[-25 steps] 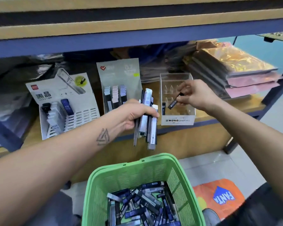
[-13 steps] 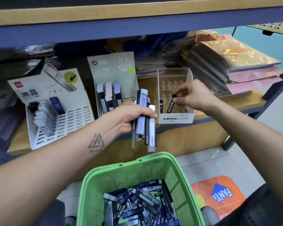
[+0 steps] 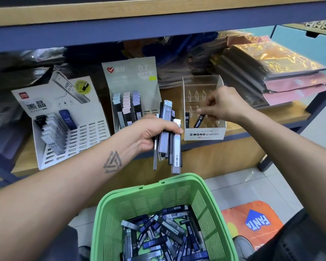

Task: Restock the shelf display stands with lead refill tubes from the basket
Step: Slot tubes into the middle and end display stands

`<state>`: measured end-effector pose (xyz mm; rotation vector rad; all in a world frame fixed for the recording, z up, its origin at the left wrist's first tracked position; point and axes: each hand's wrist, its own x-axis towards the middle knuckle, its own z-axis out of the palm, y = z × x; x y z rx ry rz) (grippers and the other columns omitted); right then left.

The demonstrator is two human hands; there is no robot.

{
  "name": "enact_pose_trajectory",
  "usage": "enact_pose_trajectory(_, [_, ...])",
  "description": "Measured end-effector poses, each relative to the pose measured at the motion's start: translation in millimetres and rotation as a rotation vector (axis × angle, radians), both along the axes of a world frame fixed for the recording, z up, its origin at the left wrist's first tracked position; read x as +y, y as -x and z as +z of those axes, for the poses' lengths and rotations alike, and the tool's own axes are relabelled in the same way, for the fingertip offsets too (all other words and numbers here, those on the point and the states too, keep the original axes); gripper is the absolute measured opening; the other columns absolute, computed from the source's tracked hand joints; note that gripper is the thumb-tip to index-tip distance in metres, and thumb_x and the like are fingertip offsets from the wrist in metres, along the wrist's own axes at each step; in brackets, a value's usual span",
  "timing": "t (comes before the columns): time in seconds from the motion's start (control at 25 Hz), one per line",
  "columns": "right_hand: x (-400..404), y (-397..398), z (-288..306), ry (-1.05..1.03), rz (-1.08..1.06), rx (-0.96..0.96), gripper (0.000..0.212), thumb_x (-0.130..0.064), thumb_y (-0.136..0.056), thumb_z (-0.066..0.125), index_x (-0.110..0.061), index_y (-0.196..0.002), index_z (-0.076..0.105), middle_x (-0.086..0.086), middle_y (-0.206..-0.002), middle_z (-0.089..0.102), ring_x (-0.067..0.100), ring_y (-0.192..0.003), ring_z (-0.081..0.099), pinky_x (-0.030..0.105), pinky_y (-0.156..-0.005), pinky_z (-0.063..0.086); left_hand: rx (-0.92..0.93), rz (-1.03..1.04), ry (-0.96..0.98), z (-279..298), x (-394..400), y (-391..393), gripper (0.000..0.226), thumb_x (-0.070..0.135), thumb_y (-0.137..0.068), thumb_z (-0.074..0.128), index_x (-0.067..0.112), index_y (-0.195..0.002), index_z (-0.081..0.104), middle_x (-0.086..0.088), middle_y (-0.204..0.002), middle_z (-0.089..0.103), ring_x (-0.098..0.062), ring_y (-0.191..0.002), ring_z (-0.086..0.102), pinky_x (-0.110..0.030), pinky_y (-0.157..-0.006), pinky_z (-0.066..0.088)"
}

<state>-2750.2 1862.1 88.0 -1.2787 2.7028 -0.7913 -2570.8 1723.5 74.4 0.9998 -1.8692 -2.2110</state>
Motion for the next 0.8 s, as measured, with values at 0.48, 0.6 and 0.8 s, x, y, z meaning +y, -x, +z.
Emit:
enact_pose_trajectory(0.48, [-13,-11,-24,-0.023,0.047,-0.029,0.015,-0.019,-0.090,0.076,-0.010,-0.078,0.075,0.002,-0.058,0.071,0.007,-0.053,0.069,0.027,-0.068,0.059,0.004,0.007,-0.007,1,-1,-1,0.031,-0.010,-0.071,0.080,0.004,-0.094,0.065,-0.016,-0.083,0.074,-0.028,-0.075,0.074,-0.043,-0.069,0.062])
enact_pose_trajectory(0.6, [-9,-8,-25,-0.003,-0.006,-0.103,0.003,-0.006,-0.089,0.075,-0.008,-0.087,0.076,0.005,-0.068,0.074,0.014,-0.064,0.073,0.031,-0.072,0.062,0.007,0.007,-0.003,2,-1,-2,0.032,-0.010,-0.071,0.080,0.005,-0.094,0.065,-0.015,-0.083,0.073,-0.027,-0.076,0.074,-0.042,-0.069,0.062])
enact_pose_trajectory(0.8, [-8,-13,-30,0.055,-0.038,-0.083,0.008,-0.005,-0.089,0.074,-0.011,-0.093,0.075,0.004,-0.073,0.074,0.011,-0.070,0.072,0.014,-0.060,0.050,0.017,0.002,0.003,5,2,-4,0.030,-0.011,-0.073,0.078,0.006,-0.092,0.064,-0.015,-0.082,0.072,-0.026,-0.073,0.073,-0.041,-0.067,0.062])
